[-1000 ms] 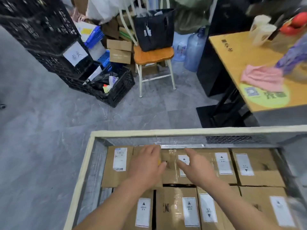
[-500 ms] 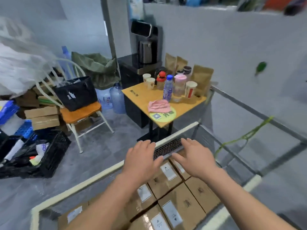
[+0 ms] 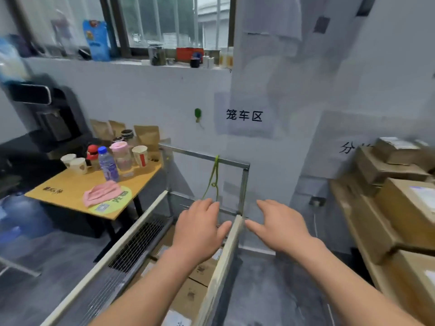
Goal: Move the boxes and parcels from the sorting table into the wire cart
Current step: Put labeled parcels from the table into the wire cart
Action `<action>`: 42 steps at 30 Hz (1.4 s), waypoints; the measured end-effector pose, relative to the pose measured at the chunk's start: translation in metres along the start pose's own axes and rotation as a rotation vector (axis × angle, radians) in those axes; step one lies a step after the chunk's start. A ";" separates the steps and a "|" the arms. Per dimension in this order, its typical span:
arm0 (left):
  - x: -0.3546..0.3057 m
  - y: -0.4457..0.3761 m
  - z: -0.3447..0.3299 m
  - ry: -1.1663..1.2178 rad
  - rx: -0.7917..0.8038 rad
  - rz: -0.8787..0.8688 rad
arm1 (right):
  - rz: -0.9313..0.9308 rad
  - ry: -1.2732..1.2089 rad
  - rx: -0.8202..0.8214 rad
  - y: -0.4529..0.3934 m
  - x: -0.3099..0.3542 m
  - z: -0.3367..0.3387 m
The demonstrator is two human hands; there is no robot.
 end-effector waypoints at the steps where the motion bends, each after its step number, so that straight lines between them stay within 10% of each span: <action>1: -0.024 -0.003 0.000 -0.006 0.005 -0.030 | -0.036 0.005 -0.008 0.011 -0.022 0.005; 23: -0.514 -0.006 -0.081 -0.064 0.118 -0.599 | -0.632 -0.163 -0.136 0.294 -0.459 0.044; 42: -0.648 -0.015 -0.152 -0.080 0.278 -0.747 | -0.892 -0.317 -0.245 0.368 -0.606 -0.011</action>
Point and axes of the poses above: each hand's wrist, its own y-axis away from the middle knuckle, its own z-axis out of the back of the hand, x = y × z, the point moved 10 cm from there along -y, towards the middle knuckle, and after that the axes turned 10 degrees about x, right-handed, at the moved point
